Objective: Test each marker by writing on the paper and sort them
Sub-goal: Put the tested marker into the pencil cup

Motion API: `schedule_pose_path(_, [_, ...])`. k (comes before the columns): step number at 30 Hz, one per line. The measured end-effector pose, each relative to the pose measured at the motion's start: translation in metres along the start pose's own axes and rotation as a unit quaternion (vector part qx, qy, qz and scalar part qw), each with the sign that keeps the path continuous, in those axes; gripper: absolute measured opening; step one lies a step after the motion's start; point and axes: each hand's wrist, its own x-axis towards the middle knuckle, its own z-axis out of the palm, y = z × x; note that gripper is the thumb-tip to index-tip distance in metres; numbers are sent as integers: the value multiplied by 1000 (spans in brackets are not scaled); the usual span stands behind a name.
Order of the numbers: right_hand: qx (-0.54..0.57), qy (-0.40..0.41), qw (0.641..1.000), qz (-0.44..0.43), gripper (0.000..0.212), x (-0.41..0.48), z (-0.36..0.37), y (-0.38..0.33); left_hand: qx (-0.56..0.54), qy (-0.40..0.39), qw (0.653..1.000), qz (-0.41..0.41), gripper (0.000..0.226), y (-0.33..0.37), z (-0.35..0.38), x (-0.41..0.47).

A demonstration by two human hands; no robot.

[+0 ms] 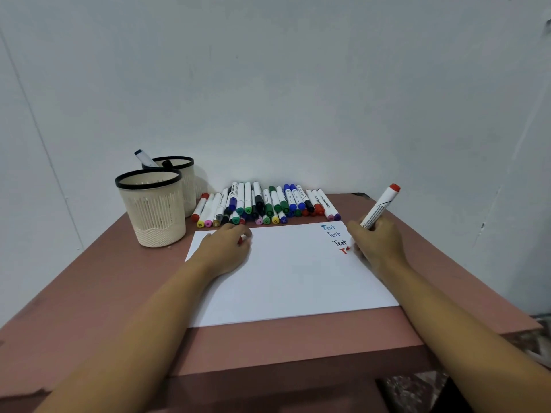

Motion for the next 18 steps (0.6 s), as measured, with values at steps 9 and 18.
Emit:
schedule_pose_path(9, [-22, -8, 1000, -16, 17, 2, -2, 4, -1, 2, 1000, 1, 29, 0, 0, 0])
schedule_pose_path(18, [-18, 45, 999, -15, 25, -1, -3, -1, 1, -2, 1000, 1, 30, -1, 0, 0])
